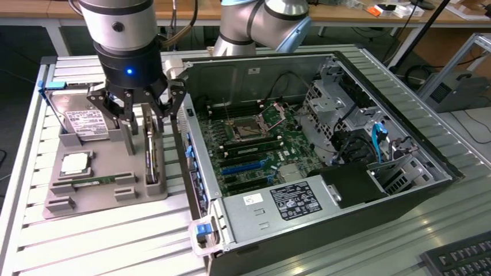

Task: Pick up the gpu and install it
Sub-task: 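Pick up the gpu and move the gpu toward the slot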

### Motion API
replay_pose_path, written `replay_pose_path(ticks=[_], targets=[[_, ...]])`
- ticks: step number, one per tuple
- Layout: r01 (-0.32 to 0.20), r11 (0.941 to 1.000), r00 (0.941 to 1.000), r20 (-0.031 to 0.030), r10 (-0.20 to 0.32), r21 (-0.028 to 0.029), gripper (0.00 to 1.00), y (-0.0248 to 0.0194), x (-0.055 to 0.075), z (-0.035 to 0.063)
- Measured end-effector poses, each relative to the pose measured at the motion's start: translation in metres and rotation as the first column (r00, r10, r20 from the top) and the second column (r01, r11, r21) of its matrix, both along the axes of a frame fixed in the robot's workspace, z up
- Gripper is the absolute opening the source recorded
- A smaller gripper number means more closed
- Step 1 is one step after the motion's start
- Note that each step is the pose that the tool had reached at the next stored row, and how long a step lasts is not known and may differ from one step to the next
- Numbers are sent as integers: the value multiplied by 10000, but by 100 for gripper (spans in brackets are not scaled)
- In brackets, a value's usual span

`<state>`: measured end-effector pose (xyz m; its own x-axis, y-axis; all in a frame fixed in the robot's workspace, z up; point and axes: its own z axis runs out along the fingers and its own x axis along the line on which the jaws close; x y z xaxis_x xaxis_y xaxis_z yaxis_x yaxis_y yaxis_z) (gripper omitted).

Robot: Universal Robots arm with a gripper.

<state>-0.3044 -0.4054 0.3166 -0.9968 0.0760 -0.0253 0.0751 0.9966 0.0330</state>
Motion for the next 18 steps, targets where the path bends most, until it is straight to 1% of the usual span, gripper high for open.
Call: replay_pose_path(ticks=[18], targets=[[0,10000,10000,0,0,-2,48,0,1,-42]])
